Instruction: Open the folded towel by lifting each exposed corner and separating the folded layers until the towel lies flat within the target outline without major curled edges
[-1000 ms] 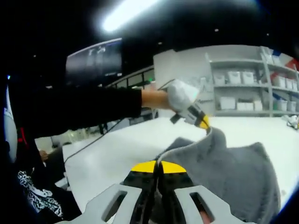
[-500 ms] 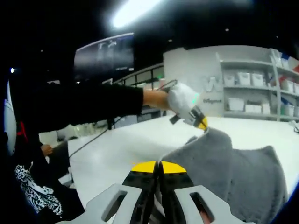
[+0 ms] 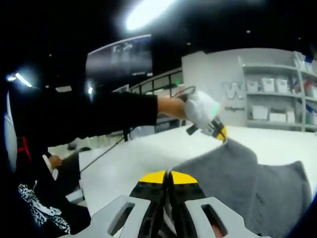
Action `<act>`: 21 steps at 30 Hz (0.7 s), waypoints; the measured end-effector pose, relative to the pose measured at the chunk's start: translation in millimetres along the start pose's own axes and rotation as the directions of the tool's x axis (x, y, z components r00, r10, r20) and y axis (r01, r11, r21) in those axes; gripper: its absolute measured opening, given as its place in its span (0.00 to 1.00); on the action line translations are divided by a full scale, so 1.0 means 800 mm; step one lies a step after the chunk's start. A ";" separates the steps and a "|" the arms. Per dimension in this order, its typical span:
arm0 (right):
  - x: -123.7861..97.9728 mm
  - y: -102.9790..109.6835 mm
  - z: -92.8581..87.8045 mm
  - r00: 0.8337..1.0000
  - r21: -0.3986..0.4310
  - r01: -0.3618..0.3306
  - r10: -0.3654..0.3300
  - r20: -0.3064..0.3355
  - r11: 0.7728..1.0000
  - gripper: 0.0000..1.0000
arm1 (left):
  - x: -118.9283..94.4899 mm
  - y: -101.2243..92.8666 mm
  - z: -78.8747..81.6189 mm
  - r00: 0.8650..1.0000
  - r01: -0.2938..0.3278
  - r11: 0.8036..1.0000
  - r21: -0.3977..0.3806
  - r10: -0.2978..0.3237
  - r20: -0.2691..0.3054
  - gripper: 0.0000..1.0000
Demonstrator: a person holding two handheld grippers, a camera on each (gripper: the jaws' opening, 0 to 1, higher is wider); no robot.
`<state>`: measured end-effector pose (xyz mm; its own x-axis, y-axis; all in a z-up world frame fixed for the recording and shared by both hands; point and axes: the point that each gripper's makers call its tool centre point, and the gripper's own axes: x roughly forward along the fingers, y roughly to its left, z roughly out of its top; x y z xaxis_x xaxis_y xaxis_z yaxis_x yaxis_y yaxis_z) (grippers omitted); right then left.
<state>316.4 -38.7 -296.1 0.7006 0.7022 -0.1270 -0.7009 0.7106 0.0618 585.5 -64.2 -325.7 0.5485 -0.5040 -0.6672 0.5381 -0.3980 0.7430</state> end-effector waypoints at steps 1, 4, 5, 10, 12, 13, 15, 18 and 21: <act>0.002 0.003 0.001 1.000 0.002 -0.005 0.005 0.000 1.000 0.00 | -0.002 0.000 -0.002 1.000 -0.003 1.000 0.000 0.003 -0.002 0.01; 0.011 0.010 0.003 1.000 -0.004 -0.010 0.010 0.002 1.000 0.00 | -0.008 -0.005 -0.014 1.000 -0.005 1.000 0.023 0.006 -0.025 0.01; 0.013 0.013 0.006 1.000 -0.007 -0.007 0.007 0.007 1.000 0.00 | -0.010 -0.007 -0.017 1.000 -0.004 1.000 0.025 0.005 -0.029 0.01; 0.024 0.025 0.021 0.999 -0.019 -0.018 0.019 0.028 1.000 0.00 | -0.025 -0.012 -0.033 0.998 -0.007 1.000 0.015 0.008 -0.064 0.01; 0.028 0.031 0.026 0.999 -0.028 -0.026 0.027 0.030 0.999 0.00 | -0.033 -0.012 -0.039 0.997 -0.010 1.000 0.019 0.012 -0.072 0.01; 0.030 0.033 0.028 0.999 -0.033 -0.031 0.032 0.031 0.999 0.00 | -0.037 -0.010 -0.042 0.997 -0.015 1.000 0.017 0.016 -0.073 0.01; 0.035 0.039 0.032 0.999 -0.037 -0.039 0.040 0.035 0.999 0.00 | -0.046 -0.006 -0.047 0.997 -0.026 1.000 0.001 0.026 -0.069 0.01; 0.040 0.043 0.033 0.998 -0.041 -0.047 0.048 0.036 0.998 0.00 | -0.057 -0.002 -0.055 0.997 -0.039 0.999 -0.011 0.038 -0.070 0.01; 0.042 0.046 0.036 0.998 -0.047 -0.050 0.052 0.038 0.998 0.00 | -0.065 -0.004 -0.064 0.996 -0.041 0.999 -0.013 0.040 -0.081 0.01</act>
<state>318.0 12.7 -269.6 0.6680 0.7392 -0.0861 -0.7405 0.6717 0.0219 588.3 2.6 -295.8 0.6196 -0.4557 -0.6392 0.5233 -0.3671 0.7690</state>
